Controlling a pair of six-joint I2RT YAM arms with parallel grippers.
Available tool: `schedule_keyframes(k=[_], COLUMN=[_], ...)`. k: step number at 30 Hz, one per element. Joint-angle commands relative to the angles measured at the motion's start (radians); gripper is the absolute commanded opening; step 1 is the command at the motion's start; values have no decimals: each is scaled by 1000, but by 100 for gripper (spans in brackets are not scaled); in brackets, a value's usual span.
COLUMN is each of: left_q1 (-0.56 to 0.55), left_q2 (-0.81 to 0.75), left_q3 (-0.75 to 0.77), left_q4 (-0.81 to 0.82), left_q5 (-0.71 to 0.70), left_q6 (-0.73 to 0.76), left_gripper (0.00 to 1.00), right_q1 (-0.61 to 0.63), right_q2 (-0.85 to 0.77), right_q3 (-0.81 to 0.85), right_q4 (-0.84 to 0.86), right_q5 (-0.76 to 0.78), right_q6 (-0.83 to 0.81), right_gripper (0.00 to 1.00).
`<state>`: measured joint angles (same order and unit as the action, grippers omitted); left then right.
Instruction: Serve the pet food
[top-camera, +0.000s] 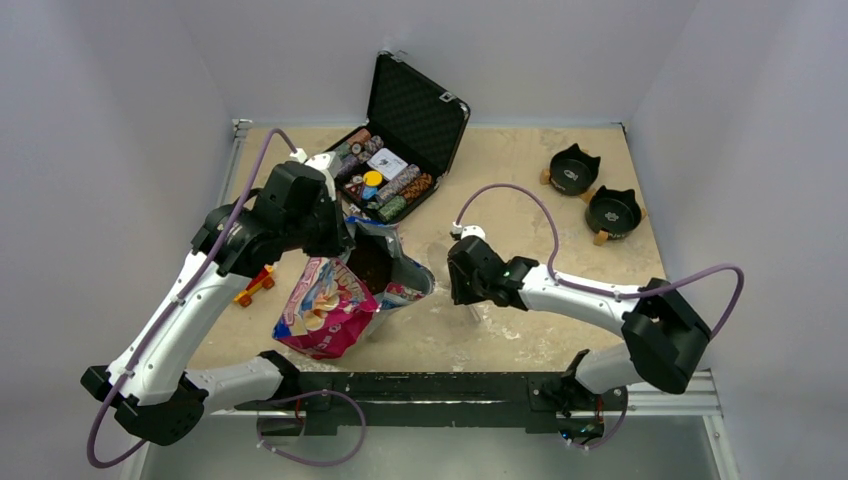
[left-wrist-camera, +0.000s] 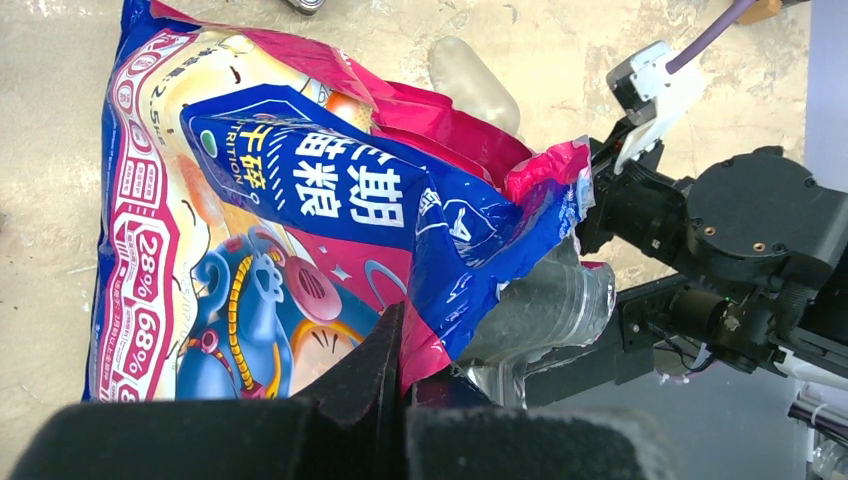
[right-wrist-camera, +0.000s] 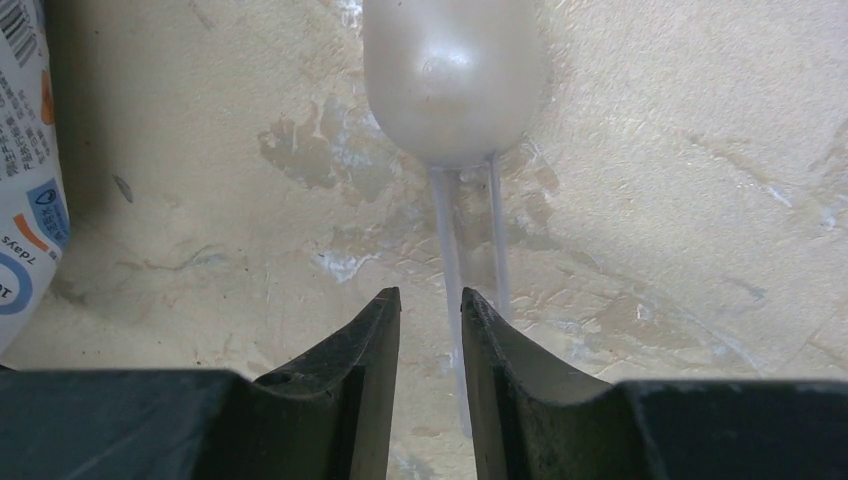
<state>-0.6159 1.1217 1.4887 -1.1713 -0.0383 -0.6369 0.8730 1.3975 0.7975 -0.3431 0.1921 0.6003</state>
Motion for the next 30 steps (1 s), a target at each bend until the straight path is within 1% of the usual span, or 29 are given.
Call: schedule_keyframes(k=[1, 5, 9, 11, 12, 13, 14, 15, 16, 17, 18, 19, 20, 22, 23, 27, 30], left_q1=[-7, -6, -5, -6, -6, -6, -6, -5, -6, -6, -7, -6, -6, -6, -6, -6, -6], left_q2=[-23, -25, -25, -27, -31, -34, -38, -42, -48, -54, -62, -68, -75, -88, -94, -110, -119], left_q3=[61, 62, 56, 53, 52, 49, 46, 44, 42, 39, 35, 31, 27, 20, 17, 4, -6], left_q4=[22, 8, -13, -23, -25, -26, -28, -27, -26, -23, -22, -19, -16, -13, -14, -26, -30], left_q5=[34, 58, 64, 70, 74, 76, 78, 77, 75, 69, 64, 62, 60, 61, 62, 74, 74], left_q6=[-39, -48, -55, -63, -66, -71, -77, -82, -88, -94, -102, -108, -116, -130, -135, -141, -148], left_gripper=[0, 0, 0, 0, 0, 0, 0, 0, 0, 0, 0, 0, 0, 0, 0, 0, 0], right_q1=[18, 20, 20, 20, 20, 20, 19, 14, -13, -62, -127, -168, -190, -246, -275, -357, -396], right_q2=[25, 54, 75, 85, 78, 65, 41, 13, -21, -48, -69, -77, -77, -48, -15, 188, 319], right_q3=[-15, -43, -97, -105, -112, -122, -135, -152, -182, -242, -297, -338, -363, -395, -414, -448, -469], right_q4=[44, 67, 109, 110, 118, 134, 152, 179, 252, 352, 479, 585, 644, 735, 808, 1140, 1354], right_q5=[15, 41, 47, 49, 39, 9, -31, -83, -198, -388, -547, -673, -746, -827, -875, -1096, -1141], right_q6=[-9, 46, 85, 95, 90, 84, 84, 80, 68, 68, 99, 137, 170, 208, 231, 349, 432], right_gripper=[32, 30, 24, 19, 15, 8, 2, 0, 0, 0, 0, 0, 0, 0, 0, 0, 0])
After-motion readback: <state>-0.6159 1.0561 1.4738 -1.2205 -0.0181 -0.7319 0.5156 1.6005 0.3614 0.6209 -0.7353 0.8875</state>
